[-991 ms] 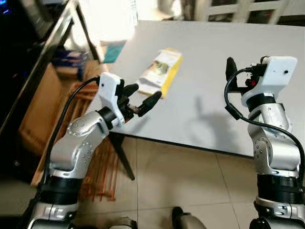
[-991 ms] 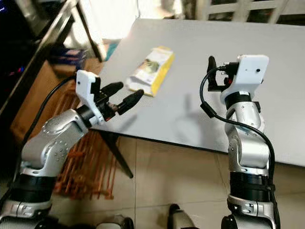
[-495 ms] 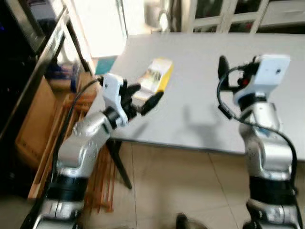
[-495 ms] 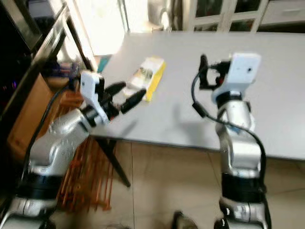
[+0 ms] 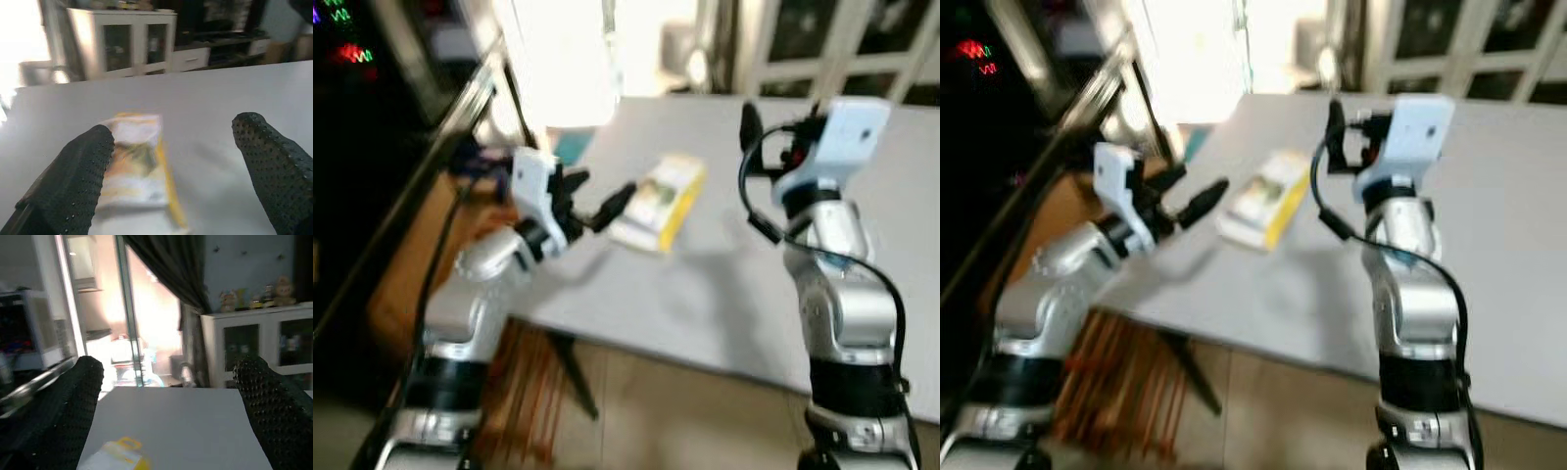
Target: Picking trash to rubbish bin
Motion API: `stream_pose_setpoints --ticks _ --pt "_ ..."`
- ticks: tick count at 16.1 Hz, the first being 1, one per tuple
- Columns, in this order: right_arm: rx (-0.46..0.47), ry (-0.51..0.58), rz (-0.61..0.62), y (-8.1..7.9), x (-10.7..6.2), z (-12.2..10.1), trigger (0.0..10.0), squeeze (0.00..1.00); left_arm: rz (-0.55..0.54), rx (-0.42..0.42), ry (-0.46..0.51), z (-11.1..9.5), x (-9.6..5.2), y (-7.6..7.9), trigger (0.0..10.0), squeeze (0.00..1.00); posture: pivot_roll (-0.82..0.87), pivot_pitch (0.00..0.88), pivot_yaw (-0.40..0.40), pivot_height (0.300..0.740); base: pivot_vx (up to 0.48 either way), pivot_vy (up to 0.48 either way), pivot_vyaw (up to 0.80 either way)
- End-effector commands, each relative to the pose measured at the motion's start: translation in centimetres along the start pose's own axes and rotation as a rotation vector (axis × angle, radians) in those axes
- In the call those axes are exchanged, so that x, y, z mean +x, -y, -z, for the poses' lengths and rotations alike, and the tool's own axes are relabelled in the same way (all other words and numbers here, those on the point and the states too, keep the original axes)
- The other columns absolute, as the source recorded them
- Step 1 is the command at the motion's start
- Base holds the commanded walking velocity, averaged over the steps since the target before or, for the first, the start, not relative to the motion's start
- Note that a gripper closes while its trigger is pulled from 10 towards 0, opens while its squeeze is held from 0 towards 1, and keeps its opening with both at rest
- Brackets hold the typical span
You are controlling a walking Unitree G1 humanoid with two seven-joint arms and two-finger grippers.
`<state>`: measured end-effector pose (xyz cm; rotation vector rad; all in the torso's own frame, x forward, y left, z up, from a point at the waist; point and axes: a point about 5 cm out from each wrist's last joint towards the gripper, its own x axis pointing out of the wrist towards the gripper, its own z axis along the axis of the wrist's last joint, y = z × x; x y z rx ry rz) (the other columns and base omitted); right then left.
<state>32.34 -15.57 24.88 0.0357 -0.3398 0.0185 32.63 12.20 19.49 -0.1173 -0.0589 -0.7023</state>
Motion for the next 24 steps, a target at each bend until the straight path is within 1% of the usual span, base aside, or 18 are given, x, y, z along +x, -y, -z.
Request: stream_pose_setpoints --ticks 1,6,7,10,14,16,17,19,20,22,24 --pt "-0.013 -0.001 0.018 0.5 0.0 -0.2 10.0 0.91 0.021 0.016 0.002 -0.2 0.3 0.6 10.0 0.00 -0.02 0.087 0.080 0.740 0.000 0.000 0.00" --pt "-0.001 -0.028 -0.005 -0.1 0.0 0.2 10.0 0.91 0.021 0.009 0.004 -0.1 0.0 0.7 10.0 0.00 -0.01 0.093 0.072 0.740 0.000 0.000 0.00" --pt "0.034 -0.045 -0.010 -0.3 0.0 0.4 10.0 0.90 0.019 0.013 -0.004 0.0 0.0 0.6 10.0 0.00 -0.01 0.096 0.072 0.740 0.000 0.000 0.00" --pt "0.132 -0.088 -0.010 -0.7 -0.1 1.0 10.0 0.89 0.017 0.064 -0.049 0.2 -0.6 0.1 10.0 0.00 0.00 0.112 0.075 0.740 0.000 0.000 0.00" --pt "0.187 -0.111 -0.012 -1.4 0.1 1.5 10.0 0.87 -0.022 0.082 -0.085 0.3 -1.5 -1.6 10.0 0.00 0.03 0.150 0.087 0.740 0.000 0.000 0.00" --pt "0.226 -0.119 -0.015 -2.1 0.1 1.6 10.0 0.87 -0.100 0.093 -0.106 0.9 -1.9 -3.4 10.0 0.00 0.05 0.170 0.096 0.740 0.000 0.000 0.00" --pt "0.231 -0.120 -0.017 -2.2 0.0 1.6 10.0 0.87 -0.117 0.090 -0.105 1.1 -1.9 -3.8 10.0 0.00 0.05 0.171 0.096 0.740 0.000 0.000 0.00" --pt "0.242 -0.117 -0.022 -2.5 -0.2 1.5 10.0 0.87 -0.184 0.104 -0.099 1.3 -2.0 -5.1 10.0 0.00 0.04 0.179 0.103 0.740 0.000 0.000 0.00" --pt "0.245 -0.112 -0.025 -2.5 -0.5 1.4 10.0 0.87 -0.250 0.117 -0.089 1.3 -2.1 -6.2 10.0 0.00 0.04 0.182 0.105 0.740 0.000 0.000 0.00" --pt "0.234 -0.105 -0.028 -2.5 -1.0 1.2 10.0 0.87 -0.319 0.128 -0.081 1.4 -2.0 -7.4 10.0 0.00 0.02 0.185 0.107 0.740 0.000 0.000 0.00" --pt "0.225 -0.102 -0.027 -2.4 -1.2 1.1 10.0 0.87 -0.342 0.127 -0.080 1.6 -1.8 -7.7 10.0 0.00 0.00 0.188 0.113 0.740 0.000 0.000 0.00"
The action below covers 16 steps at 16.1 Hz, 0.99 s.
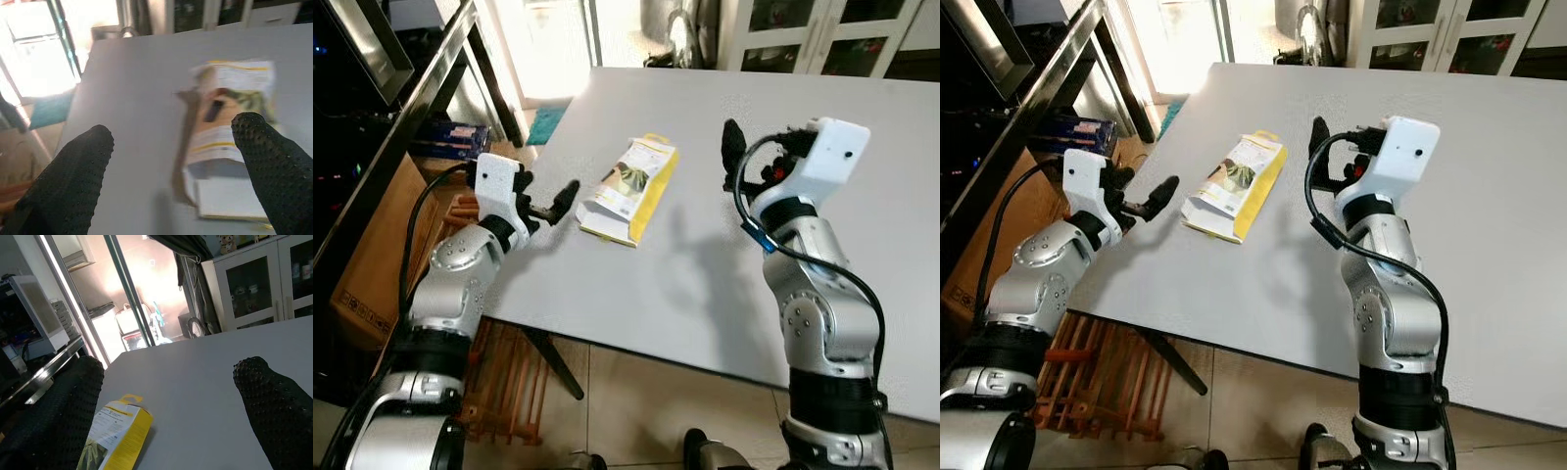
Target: Picking trash to rubbish bin
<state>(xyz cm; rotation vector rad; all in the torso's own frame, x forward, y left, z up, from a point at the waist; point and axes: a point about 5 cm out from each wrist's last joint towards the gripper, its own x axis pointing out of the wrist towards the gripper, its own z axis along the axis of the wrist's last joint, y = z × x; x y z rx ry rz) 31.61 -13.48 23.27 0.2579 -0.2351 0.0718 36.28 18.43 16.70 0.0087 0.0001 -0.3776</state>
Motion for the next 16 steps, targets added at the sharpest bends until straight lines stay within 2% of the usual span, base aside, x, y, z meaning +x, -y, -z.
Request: stream_pose_setpoints --ticks 1,5,9,14,15,16 --pt "-0.008 0.004 -0.009 -0.4 -0.3 -0.3 10.0 0.87 -0.030 0.012 0.001 0.0 0.1 -0.5 10.0 0.00 -0.01 0.192 0.117 0.740 0.000 0.000 0.00" --pt "-0.024 0.032 0.009 -0.4 -1.4 -1.4 10.0 0.87 -0.081 0.018 -0.045 2.1 1.0 -0.4 10.0 0.00 -0.09 0.224 0.140 0.740 0.000 0.000 0.00" --pt "-0.046 0.044 0.029 -0.2 -2.6 -2.0 10.0 0.87 -0.116 0.040 -0.078 2.8 1.8 -0.2 10.0 0.00 -0.14 0.245 0.152 0.740 0.000 0.000 0.00" --pt "-0.052 0.061 0.035 -0.3 -2.9 -3.1 10.0 0.87 -0.146 0.063 -0.105 3.5 2.3 0.4 10.0 0.00 -0.16 0.245 0.154 0.740 0.000 0.000 0.00" --pt "-0.048 0.050 0.034 -0.3 -2.9 -3.0 10.0 0.87 -0.150 0.069 -0.111 3.7 2.3 0.4 10.0 0.00 -0.16 0.243 0.153 0.740 0.000 0.000 0.00" --pt "-0.004 -0.020 0.033 -0.4 -3.2 -2.4 10.0 0.86 -0.154 0.077 -0.118 3.9 2.3 0.4 10.0 0.00 -0.16 0.243 0.153 0.740 0.000 0.000 0.00"
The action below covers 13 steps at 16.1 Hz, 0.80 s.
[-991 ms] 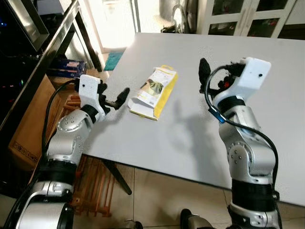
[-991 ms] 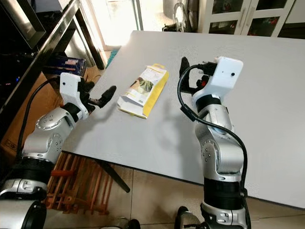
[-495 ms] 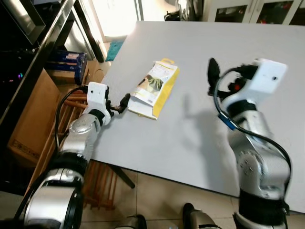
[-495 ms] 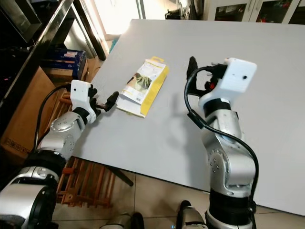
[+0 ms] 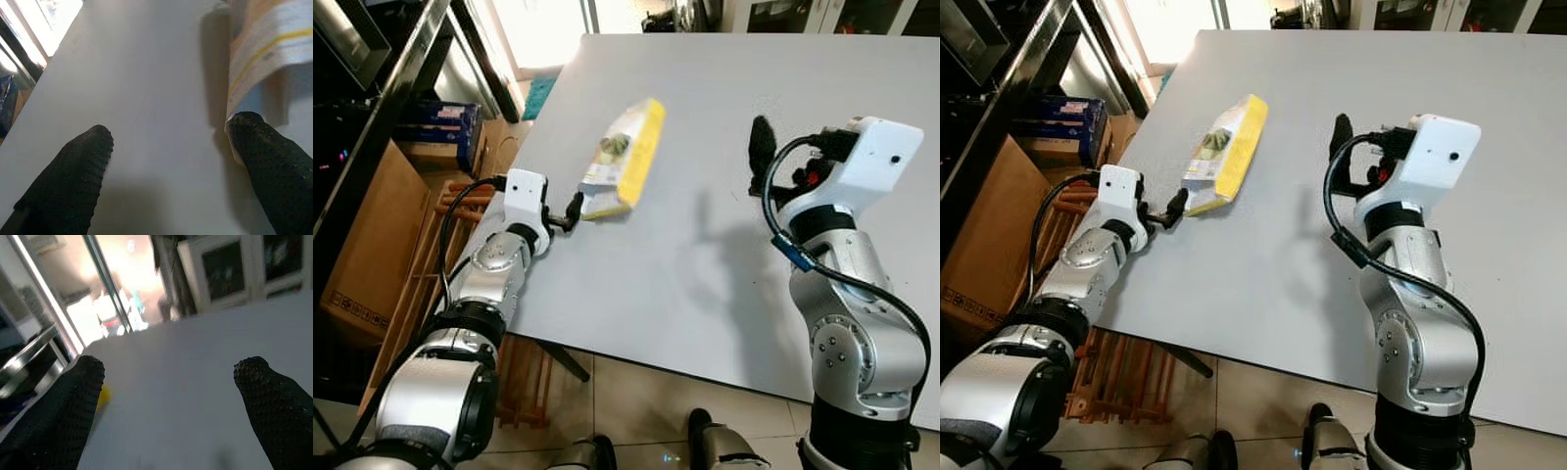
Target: Picking trash to rubbish bin
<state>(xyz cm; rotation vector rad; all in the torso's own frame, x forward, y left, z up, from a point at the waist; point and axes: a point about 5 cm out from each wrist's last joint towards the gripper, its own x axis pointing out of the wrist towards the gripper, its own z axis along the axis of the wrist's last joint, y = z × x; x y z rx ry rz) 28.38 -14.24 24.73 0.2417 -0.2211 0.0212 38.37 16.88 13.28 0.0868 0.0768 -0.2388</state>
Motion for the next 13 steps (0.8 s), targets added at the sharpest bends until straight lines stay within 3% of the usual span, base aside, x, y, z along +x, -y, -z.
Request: stream_pose_setpoints --ticks 1,2,6,13 --pt "0.030 -0.022 -0.019 -0.4 -0.5 -0.1 10.0 0.86 -0.016 0.017 -0.028 0.5 -0.2 -0.3 10.0 0.00 -0.16 0.243 0.153 0.740 0.000 0.000 0.00" --pt "0.014 -0.057 -0.026 -0.2 -1.0 0.2 10.0 0.69 -0.016 0.018 -0.024 0.4 -0.1 -0.3 10.0 0.00 -0.16 0.243 0.153 0.740 0.000 0.000 0.00" --pt "-0.005 -0.130 -0.004 1.0 -2.4 1.0 10.0 0.68 -0.016 0.015 -0.008 0.0 0.2 0.1 10.0 0.00 -0.17 0.249 0.146 0.740 0.000 0.000 0.00" --pt "-0.005 -0.155 -0.012 0.9 -2.2 1.0 10.0 0.67 0.095 0.000 0.062 -1.2 1.1 3.1 10.0 0.00 -0.17 0.240 0.144 0.740 0.000 0.000 0.00"
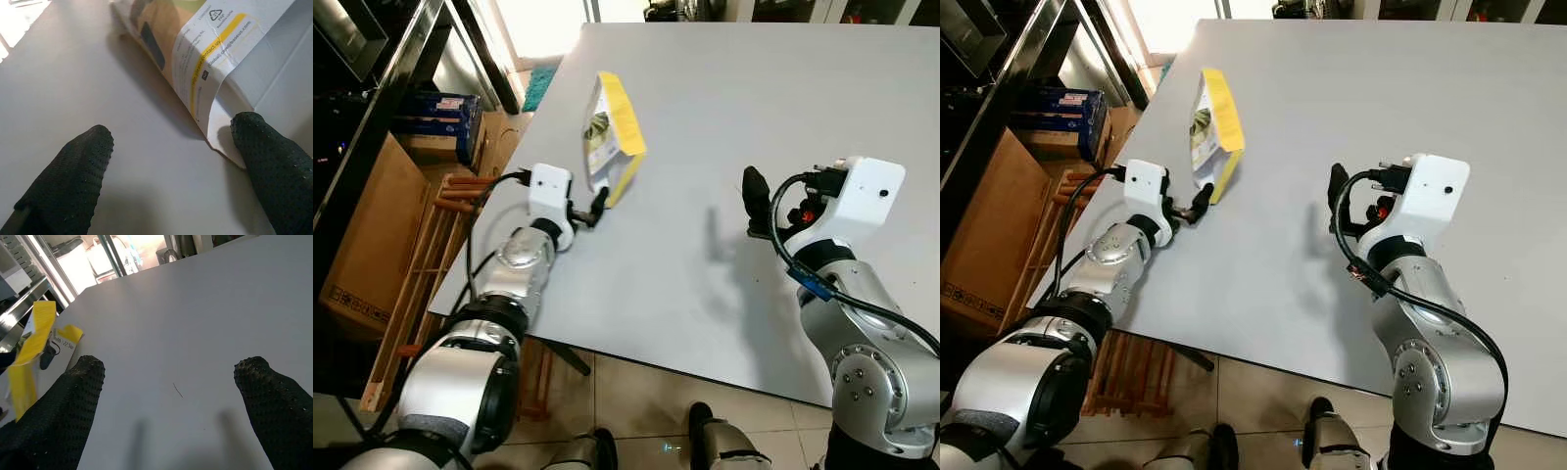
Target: Picking trash to rubbish bin
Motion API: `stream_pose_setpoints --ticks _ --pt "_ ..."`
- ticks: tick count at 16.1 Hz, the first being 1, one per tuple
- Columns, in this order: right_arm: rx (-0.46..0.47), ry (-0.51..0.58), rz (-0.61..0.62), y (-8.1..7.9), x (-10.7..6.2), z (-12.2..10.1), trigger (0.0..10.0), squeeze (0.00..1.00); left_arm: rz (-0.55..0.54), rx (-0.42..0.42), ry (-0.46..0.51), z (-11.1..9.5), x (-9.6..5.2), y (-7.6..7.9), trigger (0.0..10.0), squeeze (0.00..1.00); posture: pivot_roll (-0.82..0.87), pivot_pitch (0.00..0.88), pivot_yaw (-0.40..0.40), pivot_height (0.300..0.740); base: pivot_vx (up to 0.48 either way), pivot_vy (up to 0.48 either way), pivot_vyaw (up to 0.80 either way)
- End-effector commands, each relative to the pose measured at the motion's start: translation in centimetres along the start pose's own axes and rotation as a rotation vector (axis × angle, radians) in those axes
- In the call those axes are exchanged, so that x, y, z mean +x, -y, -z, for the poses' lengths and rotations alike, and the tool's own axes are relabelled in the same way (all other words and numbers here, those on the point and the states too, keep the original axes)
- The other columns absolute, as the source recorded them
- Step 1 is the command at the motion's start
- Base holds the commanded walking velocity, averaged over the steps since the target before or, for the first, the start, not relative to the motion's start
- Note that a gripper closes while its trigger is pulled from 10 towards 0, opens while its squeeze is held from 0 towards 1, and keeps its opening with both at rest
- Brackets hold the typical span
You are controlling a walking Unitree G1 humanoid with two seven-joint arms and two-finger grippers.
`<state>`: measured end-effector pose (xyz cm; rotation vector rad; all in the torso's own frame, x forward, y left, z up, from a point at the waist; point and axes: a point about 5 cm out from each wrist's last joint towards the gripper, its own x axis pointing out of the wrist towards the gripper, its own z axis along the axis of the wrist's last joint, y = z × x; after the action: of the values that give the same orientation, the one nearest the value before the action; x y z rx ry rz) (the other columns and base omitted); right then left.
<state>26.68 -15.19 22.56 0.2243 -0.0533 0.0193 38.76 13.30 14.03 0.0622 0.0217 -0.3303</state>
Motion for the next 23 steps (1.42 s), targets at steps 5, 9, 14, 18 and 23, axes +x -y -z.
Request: stream_pose_setpoints --ticks 5,9,14,18,23 --pt "0.017 0.000 -0.054 -0.6 -0.1 -0.2 10.0 0.67 0.084 0.000 0.014 0.2 0.1 1.4 10.0 0.00 -0.16 0.235 0.144 0.740 0.000 0.000 0.00" --pt "0.032 -0.030 -0.079 -0.9 -0.1 0.3 10.0 0.67 0.166 -0.005 0.030 0.6 0.0 2.9 10.0 0.00 -0.15 0.229 0.141 0.740 0.000 0.000 0.00" --pt "0.031 -0.041 -0.097 -1.0 0.1 0.5 10.0 0.67 0.233 -0.003 0.031 1.7 -0.8 3.7 10.0 0.00 -0.13 0.223 0.133 0.740 0.000 0.000 0.00" --pt "0.029 -0.047 -0.109 -1.1 0.4 0.7 10.0 0.67 0.298 0.012 0.075 2.0 -2.0 4.4 10.0 0.00 -0.11 0.218 0.129 0.740 0.000 0.000 0.00" --pt "0.026 -0.049 -0.123 -1.2 0.9 0.9 10.0 0.67 0.369 0.011 0.146 0.7 -4.9 5.8 10.0 0.00 -0.07 0.211 0.127 0.740 0.000 0.000 0.00"
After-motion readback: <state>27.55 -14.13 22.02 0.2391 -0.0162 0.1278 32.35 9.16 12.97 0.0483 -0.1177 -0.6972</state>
